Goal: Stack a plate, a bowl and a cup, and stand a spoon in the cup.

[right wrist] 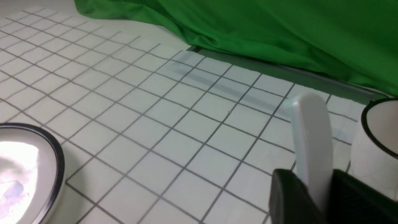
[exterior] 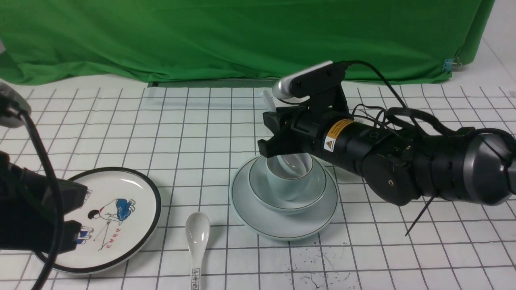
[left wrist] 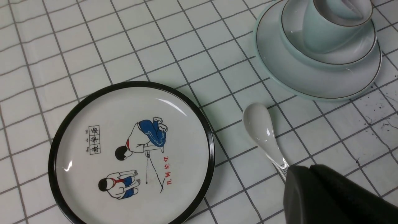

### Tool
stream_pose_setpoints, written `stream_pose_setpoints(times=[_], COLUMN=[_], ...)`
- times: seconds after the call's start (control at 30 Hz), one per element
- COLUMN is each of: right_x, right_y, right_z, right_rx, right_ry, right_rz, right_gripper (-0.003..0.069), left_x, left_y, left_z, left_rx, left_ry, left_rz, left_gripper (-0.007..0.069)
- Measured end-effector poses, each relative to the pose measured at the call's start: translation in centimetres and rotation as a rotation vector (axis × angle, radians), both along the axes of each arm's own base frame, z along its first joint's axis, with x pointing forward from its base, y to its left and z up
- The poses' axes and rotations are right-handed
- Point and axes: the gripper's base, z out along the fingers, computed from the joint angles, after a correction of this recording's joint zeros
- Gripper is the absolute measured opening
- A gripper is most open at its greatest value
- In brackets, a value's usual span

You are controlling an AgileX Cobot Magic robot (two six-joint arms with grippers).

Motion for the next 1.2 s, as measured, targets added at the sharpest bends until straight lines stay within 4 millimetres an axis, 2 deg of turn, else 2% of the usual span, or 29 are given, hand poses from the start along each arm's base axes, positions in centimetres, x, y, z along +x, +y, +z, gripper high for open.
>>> stream_pose_setpoints(times=[0.17,0.33,0.43,0.53,0.57,0.63,0.67,0.7,0.73,0.77,0.8,0.83,0.87,0.9,1.0,1.03,1.07,1.13,1.2], right_x=[0.0,0.0,-0.4,-1.2,-1.2,-2.8,-3.1,-4.3,-4.4,-5.3,-5.7,-7.1,-8.3,-8.5,-12.2,-12.6,-13.9,-15.0,-17.1], right_y=[0.0,0.0,-0.3,-0.9,-1.0,-2.2,-2.4,-3.3,-3.4,-4.1,-4.3,-5.4,-6.2,-6.3,-8.9,-9.2,-10.1,-10.9,-12.4], right_z=[-0.4,-0.2,1.0,3.5,3.7,7.2,7.6,9.5,9.7,11.1,11.5,13.0,13.8,13.9,15.0,15.1,15.1,15.1,15.1], right_rx=[-0.023,-0.024,-0.020,-0.013,-0.013,-0.025,-0.034,-0.043,-0.044,-0.046,-0.045,-0.033,-0.017,-0.014,0.028,0.032,0.044,0.053,0.076], right_ry=[0.002,0.002,-0.007,-0.023,-0.023,-0.045,-0.041,-0.048,-0.049,-0.059,-0.065,-0.100,-0.124,-0.128,-0.186,-0.192,-0.208,-0.222,-0.253], right_rz=[0.006,0.006,0.004,0.000,0.000,-0.002,-0.002,-0.004,-0.004,-0.006,-0.006,-0.005,-0.006,-0.006,-0.008,-0.008,-0.009,-0.010,-0.012], right_gripper=[0.0174,0.0253,0.0281,0.0270,0.0267,0.0195,0.0180,0.0108,0.0108,0.0056,0.0050,0.0018,0.0013,0.0013,0.0011,0.0011,0.0011,0.0011,0.0011], left_x=[0.0,-0.1,-0.5,-1.9,-2.2,-4.4,-4.9,-6.3,-6.5,-7.6,-7.8,-9.0,-9.5,-9.8,-11.2,-11.4,-11.6,-11.7,-11.7], left_y=[0.0,0.0,0.2,0.7,0.8,1.8,2.0,2.7,2.8,3.4,3.5,4.1,4.3,4.4,5.1,5.2,5.2,5.3,5.3], left_z=[0.0,0.0,0.3,0.9,1.0,0.7,0.7,0.0,0.1,-0.9,-0.8,-2.1,-2.5,-2.6,-4.2,-4.3,-4.6,-4.8,-5.0], left_rx=[0.000,-0.003,-0.019,-0.040,-0.044,-0.057,-0.067,-0.081,-0.084,-0.095,-0.099,-0.117,-0.126,-0.132,-0.167,-0.169,-0.176,-0.180,-0.178], left_ry=[-0.001,-0.003,-0.020,-0.075,-0.087,-0.154,-0.175,-0.220,-0.232,-0.267,-0.279,-0.329,-0.358,-0.374,-0.490,-0.503,-0.532,-0.547,-0.545], left_rz=[0.000,0.002,0.009,0.013,0.014,0.033,0.040,0.066,0.070,0.093,0.096,0.117,0.124,0.126,0.136,0.137,0.136,0.135,0.135], left_gripper=[-0.0036,-0.0036,-0.0036,-0.0036,-0.0036,-0.0036,-0.0036,-0.0036,-0.0036,-0.0036,-0.0036,-0.0036,-0.0036,-0.0036,-0.0036,-0.0036,-0.0036,-0.0036,-0.0036])
